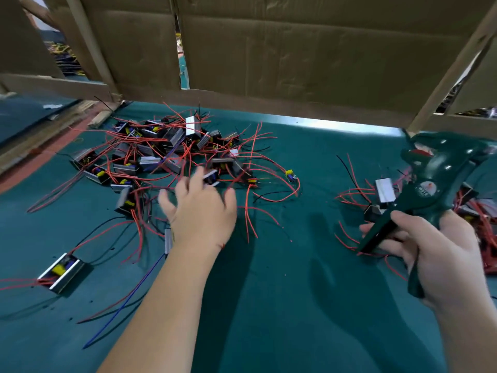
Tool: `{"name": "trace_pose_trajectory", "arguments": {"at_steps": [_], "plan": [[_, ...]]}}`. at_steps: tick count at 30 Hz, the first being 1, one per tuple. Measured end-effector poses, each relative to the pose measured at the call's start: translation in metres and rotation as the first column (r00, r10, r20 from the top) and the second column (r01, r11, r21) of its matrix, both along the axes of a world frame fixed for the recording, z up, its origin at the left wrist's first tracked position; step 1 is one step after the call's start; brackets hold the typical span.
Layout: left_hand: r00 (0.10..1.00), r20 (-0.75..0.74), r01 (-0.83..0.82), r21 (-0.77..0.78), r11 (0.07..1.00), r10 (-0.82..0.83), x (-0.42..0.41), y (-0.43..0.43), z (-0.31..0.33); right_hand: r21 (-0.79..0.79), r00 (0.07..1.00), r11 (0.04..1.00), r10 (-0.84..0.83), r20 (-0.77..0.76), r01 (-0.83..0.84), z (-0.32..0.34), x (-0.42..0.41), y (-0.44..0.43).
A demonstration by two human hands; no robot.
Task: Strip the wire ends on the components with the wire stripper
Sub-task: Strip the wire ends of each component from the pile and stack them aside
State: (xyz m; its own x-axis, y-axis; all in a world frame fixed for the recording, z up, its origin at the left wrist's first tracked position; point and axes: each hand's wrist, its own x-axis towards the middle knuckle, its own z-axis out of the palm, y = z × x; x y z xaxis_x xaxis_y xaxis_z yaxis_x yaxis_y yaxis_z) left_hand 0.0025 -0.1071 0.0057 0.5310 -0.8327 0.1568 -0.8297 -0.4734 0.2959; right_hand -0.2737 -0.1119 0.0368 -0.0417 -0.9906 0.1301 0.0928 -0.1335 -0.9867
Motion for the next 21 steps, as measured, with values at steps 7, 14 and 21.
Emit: {"name": "trace_pose_trajectory", "arguments": {"at_steps": [7,14,21], "plan": [[0.998,-0.063,-0.038,-0.419,0.907,0.013,0.003,0.003,0.013,-0.031,0.996,0.997,0.071,0.051,-0.069,-0.002,0.013,0.011],[0.984,0.055,0.179,-0.314,0.932,-0.171,-0.026,-0.021,0.009,0.005,0.991,0.991,0.132,-0.018,-0.132,-0.004,0.024,0.015],[0.987,-0.006,0.157,-0.051,0.986,-0.158,-0.017,-0.049,0.006,0.033,0.983,0.983,0.181,-0.013,-0.181,-0.010,0.027,0.016]]}}
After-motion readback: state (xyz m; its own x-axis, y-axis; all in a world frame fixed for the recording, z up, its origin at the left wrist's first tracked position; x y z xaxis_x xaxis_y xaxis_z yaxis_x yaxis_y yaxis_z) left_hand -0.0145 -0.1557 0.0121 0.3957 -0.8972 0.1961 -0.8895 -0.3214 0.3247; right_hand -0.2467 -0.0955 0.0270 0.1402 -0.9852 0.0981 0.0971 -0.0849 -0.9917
